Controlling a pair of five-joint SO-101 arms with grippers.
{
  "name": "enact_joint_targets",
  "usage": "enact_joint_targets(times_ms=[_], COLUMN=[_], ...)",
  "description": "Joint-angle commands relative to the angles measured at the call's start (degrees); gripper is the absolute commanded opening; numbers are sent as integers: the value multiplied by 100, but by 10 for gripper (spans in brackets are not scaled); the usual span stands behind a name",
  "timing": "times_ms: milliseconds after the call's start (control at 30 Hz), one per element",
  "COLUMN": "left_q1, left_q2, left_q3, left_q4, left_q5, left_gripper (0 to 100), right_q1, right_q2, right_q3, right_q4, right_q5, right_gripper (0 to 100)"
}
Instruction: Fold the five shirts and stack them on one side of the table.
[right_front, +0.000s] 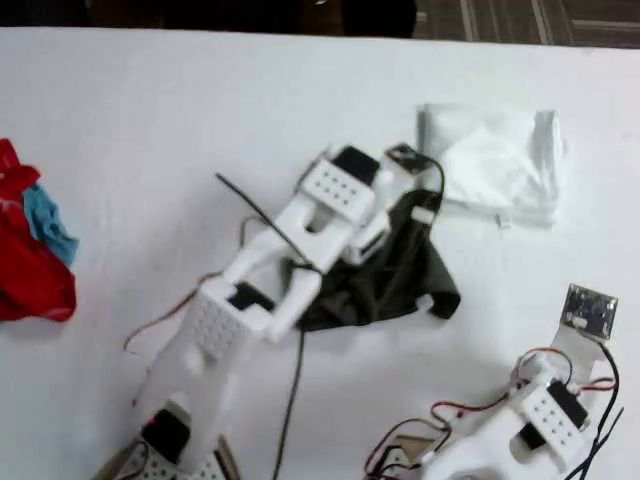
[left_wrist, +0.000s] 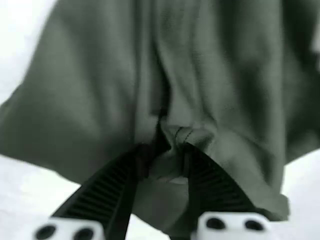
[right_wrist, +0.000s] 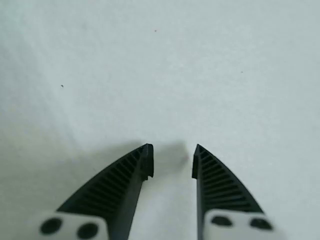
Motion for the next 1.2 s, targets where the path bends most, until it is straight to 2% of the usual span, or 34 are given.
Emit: enact_joint_targets(times_ms=[0, 67, 200, 433, 567, 833, 1000, 1167], left_q1=[387, 554, 738, 826, 967, 1618, 1609, 1301], left_q2=[-114, -114, -123, -88, -62, 0, 448, 448], left_q3=[-40, -40, -251, -2334, -3073, -3090, -3020, -3486], left_q4=[-35, -44, -26, 387, 413, 273, 211, 519], left_q5=[53, 62, 44, 53, 53, 44, 44, 44], left_gripper=[63, 22, 28, 28, 28, 29, 141, 150], right_q1=[-22, -22, -13, 101, 409, 541, 541, 541], right_q2=[-145, -145, -145, -145, -145, -145, -145, -145], right_q3=[-105, -105, -105, -105, -132, -132, -123, -114], right_q4=[-84, -84, -84, -207, -391, -505, -505, -505], right_q5=[-9, -9, -18, -35, -501, -642, -633, -633], right_gripper=[133, 133, 133, 133, 133, 133, 133, 133])
